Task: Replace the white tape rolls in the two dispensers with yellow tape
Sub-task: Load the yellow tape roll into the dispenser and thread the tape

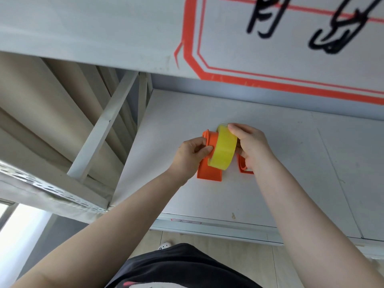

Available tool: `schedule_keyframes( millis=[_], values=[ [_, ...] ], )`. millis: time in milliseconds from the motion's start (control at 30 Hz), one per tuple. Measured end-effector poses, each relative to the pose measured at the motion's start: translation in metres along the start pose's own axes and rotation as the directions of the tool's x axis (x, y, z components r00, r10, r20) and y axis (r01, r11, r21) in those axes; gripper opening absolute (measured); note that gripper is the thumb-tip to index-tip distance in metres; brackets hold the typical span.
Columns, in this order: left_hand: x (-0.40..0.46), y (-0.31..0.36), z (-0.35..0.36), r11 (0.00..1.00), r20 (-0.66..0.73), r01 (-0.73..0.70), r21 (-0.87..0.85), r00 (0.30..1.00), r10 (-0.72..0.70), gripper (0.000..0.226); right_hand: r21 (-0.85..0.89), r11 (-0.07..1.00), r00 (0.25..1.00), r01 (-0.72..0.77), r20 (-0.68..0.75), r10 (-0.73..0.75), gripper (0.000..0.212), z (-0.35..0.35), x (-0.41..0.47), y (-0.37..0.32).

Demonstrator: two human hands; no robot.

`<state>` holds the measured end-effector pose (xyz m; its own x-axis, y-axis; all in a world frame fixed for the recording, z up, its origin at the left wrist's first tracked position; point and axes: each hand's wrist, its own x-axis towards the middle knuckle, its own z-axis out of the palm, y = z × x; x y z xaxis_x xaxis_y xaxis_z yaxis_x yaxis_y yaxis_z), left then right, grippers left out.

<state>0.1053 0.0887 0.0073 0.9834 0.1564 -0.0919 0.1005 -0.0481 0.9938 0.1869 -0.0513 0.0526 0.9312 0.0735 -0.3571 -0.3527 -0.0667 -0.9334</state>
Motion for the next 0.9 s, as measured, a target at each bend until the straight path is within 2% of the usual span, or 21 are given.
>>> schedule_keyframes(
  millis=[167, 300, 600, 667, 733, 800, 900],
  values=[
    [-0.005, -0.002, 0.000, 0.995, 0.041, 0.051, -0.086, 0.998, -0.048, 0.028, -0.018, 0.999, 0.996, -0.029, 0.084, 0.030, 0.014, 0.000, 0.000, 0.003],
    [-0.009, 0.010, 0.006, 0.977, 0.077, 0.097, -0.188, 0.994, -0.084, 0.040, -0.063, 0.998, 0.991, -0.018, 0.133, 0.026, 0.018, 0.002, 0.001, 0.002],
    [-0.014, 0.016, 0.011, 0.959, 0.106, 0.214, -0.185, 0.975, -0.197, 0.053, -0.105, 0.994, 0.990, 0.028, 0.137, -0.013, 0.015, 0.011, -0.007, 0.011],
    [-0.019, 0.012, 0.013, 0.953, 0.106, 0.262, -0.154, 0.963, -0.248, 0.058, -0.173, 0.982, 0.988, 0.072, 0.147, -0.046, 0.017, 0.009, -0.010, 0.022],
    [-0.030, 0.001, 0.016, 0.953, 0.095, 0.278, -0.118, 0.959, -0.268, 0.048, -0.227, 0.969, 0.983, 0.098, 0.171, -0.059, 0.015, 0.006, -0.016, 0.038],
    [-0.039, -0.008, 0.015, 0.961, 0.084, 0.256, -0.108, 0.965, -0.248, 0.032, -0.207, 0.973, 0.982, 0.100, 0.176, -0.064, 0.012, 0.004, -0.021, 0.047],
    [-0.038, -0.006, 0.011, 0.939, 0.092, 0.291, -0.183, 0.956, -0.279, 0.021, -0.218, 0.967, 0.983, 0.133, 0.150, -0.101, 0.008, 0.006, -0.016, 0.051]
  ],
)
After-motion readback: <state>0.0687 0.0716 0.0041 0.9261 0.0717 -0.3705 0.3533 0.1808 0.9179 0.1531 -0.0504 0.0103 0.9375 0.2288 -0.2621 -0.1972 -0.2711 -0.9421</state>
